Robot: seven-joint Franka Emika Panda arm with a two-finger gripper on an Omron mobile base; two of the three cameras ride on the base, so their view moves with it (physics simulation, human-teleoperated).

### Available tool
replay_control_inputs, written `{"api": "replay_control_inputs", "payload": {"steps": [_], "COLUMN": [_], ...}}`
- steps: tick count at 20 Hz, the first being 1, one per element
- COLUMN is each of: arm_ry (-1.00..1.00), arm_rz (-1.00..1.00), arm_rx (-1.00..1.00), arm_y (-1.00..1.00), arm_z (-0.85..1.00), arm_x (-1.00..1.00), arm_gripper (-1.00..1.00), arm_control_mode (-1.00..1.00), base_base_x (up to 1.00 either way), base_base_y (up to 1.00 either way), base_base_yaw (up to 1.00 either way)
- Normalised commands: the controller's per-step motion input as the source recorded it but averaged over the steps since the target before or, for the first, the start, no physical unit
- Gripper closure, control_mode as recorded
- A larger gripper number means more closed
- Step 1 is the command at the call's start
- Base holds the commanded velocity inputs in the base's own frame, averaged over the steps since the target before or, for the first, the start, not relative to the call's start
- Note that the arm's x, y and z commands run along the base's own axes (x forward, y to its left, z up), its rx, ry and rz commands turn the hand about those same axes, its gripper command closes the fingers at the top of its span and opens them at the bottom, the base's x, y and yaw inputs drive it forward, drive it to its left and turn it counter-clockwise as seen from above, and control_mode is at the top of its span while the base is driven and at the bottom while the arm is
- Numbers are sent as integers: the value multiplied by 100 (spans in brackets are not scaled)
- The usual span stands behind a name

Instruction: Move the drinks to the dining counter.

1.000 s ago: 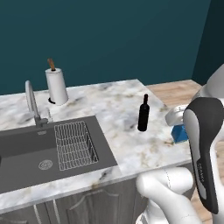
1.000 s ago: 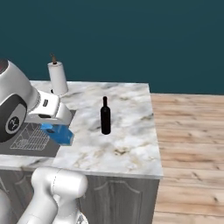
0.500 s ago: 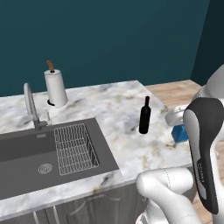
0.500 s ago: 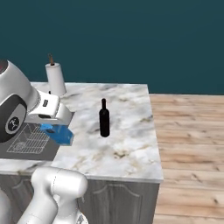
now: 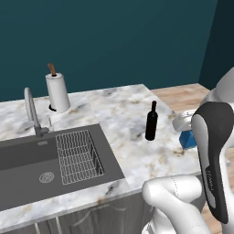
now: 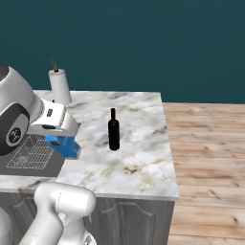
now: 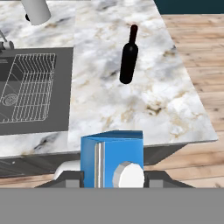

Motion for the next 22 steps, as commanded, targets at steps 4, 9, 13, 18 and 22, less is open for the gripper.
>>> {"api": "replay_control_inputs", "payload": {"steps": [4, 9, 13, 18, 22], "arm_ry": [4, 6, 1, 0, 0], "arm_rz": [0, -1, -1, 0, 0], "arm_rx": [0, 0, 0, 0, 1], "arm_y": [12, 18, 7, 0, 0], "arm_z": [-14, -26, -18, -16, -16], "arm_x": [16, 35, 21, 7, 8], "arm_gripper": [100, 100, 100, 100, 100], "arm_control_mode": [-100, -100, -100, -100, -100], "base_base_x": [14, 0, 0, 0, 0], "base_base_y": [16, 0, 0, 0, 0], "base_base_yaw": [0, 0, 0, 0, 0]}}
